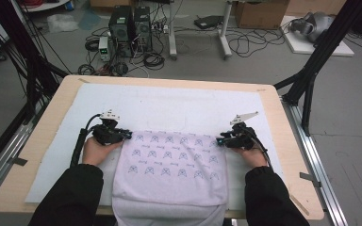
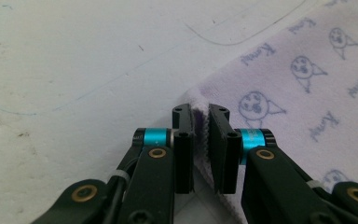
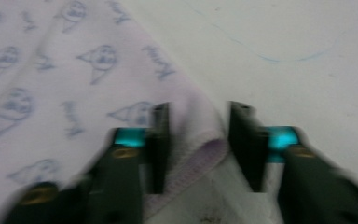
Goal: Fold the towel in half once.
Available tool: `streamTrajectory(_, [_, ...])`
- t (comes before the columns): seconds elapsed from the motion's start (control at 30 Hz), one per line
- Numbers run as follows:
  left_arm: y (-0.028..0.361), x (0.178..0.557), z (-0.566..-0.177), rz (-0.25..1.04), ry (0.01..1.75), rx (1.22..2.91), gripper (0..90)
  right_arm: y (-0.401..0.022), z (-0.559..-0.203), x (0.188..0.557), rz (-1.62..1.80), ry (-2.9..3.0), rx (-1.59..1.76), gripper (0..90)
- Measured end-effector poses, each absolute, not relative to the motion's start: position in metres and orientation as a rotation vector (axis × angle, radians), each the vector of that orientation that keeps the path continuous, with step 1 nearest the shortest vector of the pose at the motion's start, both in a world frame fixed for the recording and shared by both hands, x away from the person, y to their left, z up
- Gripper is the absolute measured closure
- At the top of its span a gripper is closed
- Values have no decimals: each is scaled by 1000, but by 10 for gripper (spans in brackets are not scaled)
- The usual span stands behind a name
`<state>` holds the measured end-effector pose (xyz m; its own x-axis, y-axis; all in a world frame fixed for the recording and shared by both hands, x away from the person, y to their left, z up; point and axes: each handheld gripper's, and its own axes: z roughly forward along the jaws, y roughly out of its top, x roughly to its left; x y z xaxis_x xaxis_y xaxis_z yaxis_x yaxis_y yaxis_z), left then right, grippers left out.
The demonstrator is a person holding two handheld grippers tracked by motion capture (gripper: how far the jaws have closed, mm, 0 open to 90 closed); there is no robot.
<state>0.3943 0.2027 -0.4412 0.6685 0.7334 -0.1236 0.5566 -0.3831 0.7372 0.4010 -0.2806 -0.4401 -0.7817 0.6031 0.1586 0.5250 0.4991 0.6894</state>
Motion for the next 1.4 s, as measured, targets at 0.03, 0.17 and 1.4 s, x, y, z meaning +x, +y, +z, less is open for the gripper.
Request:
streamTrajectory(0.03, [201,393,-441,299,987,2094,832,-277,-440,400,1144,2625,986,769])
streamTrajectory(0.17, [199,390,-437,349,969,2113,856,-268,-438,399,1123,2652,929,845])
streamTrajectory(1.4, [223,402,-402,416,960,2025,568,-277,-392,412,1196,2483,965,478])
